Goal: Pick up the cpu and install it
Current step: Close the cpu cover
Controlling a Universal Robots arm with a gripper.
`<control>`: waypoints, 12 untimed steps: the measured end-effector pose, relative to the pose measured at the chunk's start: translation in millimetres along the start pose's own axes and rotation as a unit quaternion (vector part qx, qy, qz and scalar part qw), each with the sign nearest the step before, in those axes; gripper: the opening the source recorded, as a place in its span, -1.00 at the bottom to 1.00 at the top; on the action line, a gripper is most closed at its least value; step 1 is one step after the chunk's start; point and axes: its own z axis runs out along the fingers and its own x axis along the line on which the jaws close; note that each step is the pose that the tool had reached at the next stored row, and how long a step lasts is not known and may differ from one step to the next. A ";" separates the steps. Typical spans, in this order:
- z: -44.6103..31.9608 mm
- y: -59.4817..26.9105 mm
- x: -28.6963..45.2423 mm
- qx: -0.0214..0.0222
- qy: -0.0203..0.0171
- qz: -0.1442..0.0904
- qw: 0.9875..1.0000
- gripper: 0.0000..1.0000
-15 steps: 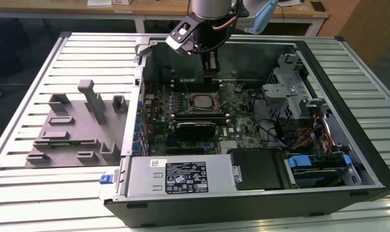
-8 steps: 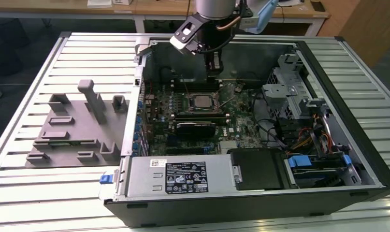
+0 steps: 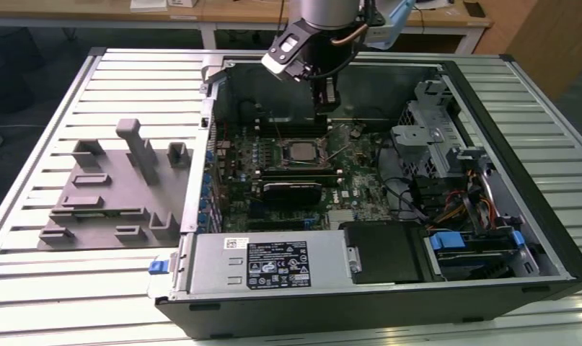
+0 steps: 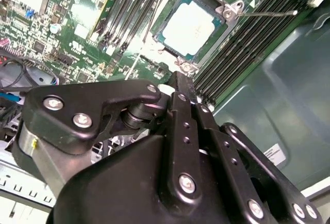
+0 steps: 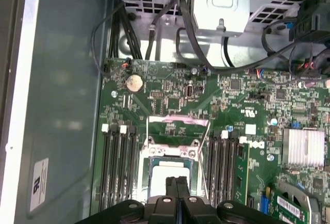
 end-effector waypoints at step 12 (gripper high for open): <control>0.9 16.4 -0.7 0.000 0.000 0.000 1.000 -0.79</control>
